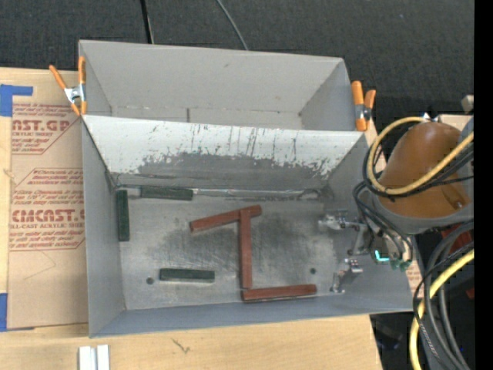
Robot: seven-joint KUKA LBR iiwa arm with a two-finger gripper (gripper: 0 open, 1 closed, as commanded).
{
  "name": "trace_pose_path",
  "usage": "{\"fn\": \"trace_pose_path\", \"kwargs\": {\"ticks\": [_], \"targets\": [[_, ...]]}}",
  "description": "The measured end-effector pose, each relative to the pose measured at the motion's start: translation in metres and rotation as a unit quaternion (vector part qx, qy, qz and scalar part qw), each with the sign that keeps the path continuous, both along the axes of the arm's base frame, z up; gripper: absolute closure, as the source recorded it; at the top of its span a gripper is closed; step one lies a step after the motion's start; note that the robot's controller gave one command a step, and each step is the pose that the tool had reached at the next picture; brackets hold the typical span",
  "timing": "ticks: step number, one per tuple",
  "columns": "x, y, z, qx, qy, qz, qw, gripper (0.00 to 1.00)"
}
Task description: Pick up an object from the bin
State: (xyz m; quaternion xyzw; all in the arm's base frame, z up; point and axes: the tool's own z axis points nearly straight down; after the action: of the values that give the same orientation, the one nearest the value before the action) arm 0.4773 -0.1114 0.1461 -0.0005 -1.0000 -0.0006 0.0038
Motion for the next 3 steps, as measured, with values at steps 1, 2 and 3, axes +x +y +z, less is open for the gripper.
{"fn": "trace_pose_path", "kwargs": {"ticks": [1, 2, 3], "targets": [[0.002, 0.0, 0.004, -0.001, -0.0036, 0.001, 1.0, 0.0], [0.003, 0.002, -0.002, -0.002, -0.0066, 0.009, 0.9999, 0.0], [0.026, 0.003, -0.058, 0.0, -0.0033, 0.078, 0.9969, 0.0]]}}
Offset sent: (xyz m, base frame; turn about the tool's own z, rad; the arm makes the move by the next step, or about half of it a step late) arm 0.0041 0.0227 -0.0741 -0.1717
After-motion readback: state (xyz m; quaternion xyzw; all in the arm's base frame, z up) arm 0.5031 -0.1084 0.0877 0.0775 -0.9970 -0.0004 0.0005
